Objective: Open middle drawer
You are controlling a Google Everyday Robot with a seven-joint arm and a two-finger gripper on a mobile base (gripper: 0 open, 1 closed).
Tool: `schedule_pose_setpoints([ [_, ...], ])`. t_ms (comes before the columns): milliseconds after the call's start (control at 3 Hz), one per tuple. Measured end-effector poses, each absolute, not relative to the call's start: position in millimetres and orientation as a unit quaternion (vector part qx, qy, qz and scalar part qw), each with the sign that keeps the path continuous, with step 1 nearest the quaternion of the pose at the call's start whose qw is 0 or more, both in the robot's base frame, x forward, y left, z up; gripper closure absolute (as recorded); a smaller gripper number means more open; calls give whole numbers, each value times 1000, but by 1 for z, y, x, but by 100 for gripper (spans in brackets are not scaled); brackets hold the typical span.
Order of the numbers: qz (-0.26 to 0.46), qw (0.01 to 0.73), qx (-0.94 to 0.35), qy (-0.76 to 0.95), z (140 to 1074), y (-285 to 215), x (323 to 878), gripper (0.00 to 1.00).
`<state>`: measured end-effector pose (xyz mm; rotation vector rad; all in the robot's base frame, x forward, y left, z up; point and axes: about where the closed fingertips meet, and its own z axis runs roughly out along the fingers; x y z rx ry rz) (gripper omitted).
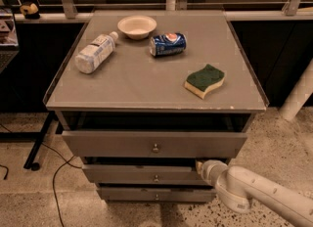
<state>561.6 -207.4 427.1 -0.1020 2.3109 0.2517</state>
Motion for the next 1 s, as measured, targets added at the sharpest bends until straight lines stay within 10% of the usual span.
schedule_pose_setpoints([
  [1000, 117, 356, -52, 926, 428, -230, 527, 100],
])
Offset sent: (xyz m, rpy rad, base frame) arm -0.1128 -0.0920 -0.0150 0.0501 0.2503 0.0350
